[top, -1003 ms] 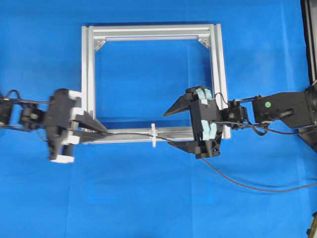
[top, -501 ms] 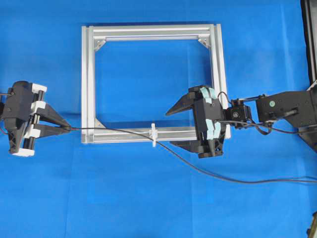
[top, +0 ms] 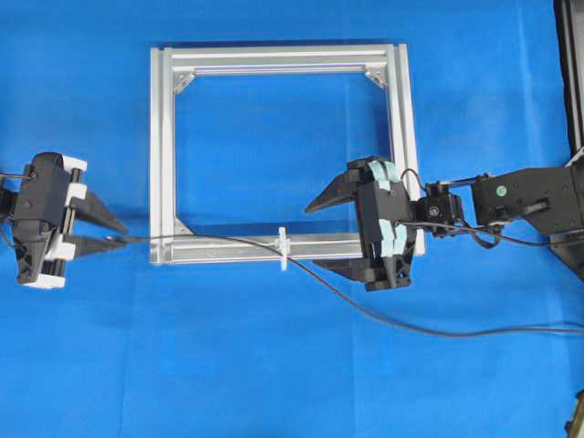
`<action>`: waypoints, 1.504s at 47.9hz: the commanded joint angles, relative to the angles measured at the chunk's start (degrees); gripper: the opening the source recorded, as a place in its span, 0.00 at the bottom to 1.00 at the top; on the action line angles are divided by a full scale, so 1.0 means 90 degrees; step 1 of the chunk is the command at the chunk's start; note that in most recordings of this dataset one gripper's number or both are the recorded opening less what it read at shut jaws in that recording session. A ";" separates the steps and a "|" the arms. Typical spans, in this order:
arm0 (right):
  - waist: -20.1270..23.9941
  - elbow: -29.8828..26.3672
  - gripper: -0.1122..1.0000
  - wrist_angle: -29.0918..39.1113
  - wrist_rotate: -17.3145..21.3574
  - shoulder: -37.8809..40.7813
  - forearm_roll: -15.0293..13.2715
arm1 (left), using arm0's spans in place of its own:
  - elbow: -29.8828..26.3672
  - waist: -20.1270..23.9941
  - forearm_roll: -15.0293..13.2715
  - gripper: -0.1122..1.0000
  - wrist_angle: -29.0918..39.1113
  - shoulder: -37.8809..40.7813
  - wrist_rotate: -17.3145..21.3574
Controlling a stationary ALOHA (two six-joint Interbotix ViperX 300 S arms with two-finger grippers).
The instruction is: Insert the wire through the string loop located in the center.
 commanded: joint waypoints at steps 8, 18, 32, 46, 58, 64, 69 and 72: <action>0.0010 -0.0107 0.91 -0.0039 0.0000 -0.0156 0.0000 | -0.0039 0.0039 0.0010 0.83 0.0127 -0.0049 0.0068; 0.0010 -0.0107 0.91 -0.0020 0.0000 -0.0195 0.0000 | -0.0068 0.0068 0.0020 0.87 0.0137 -0.0059 0.0039; 0.0010 -0.0205 0.91 0.0537 0.0020 -0.0771 0.0000 | -0.0332 0.0078 0.0059 0.87 0.0156 -0.0557 0.0098; 0.0010 -0.0244 0.91 0.1055 0.0000 -0.1328 -0.0020 | -0.0420 0.0078 0.0088 0.87 0.0391 -0.1016 0.0117; 0.0010 -0.0225 0.91 0.1084 0.0000 -0.1406 -0.0020 | -0.0430 0.0078 0.0088 0.87 0.0420 -0.1035 0.0107; 0.0010 -0.0215 0.91 0.1084 0.0000 -0.1396 -0.0020 | -0.0430 0.0078 0.0088 0.87 0.0420 -0.1035 0.0107; 0.0010 -0.0215 0.91 0.1084 0.0000 -0.1396 -0.0020 | -0.0430 0.0078 0.0088 0.87 0.0420 -0.1035 0.0107; 0.0010 -0.0215 0.91 0.1084 0.0000 -0.1396 -0.0020 | -0.0439 0.0078 0.0088 0.87 0.0420 -0.1035 0.0107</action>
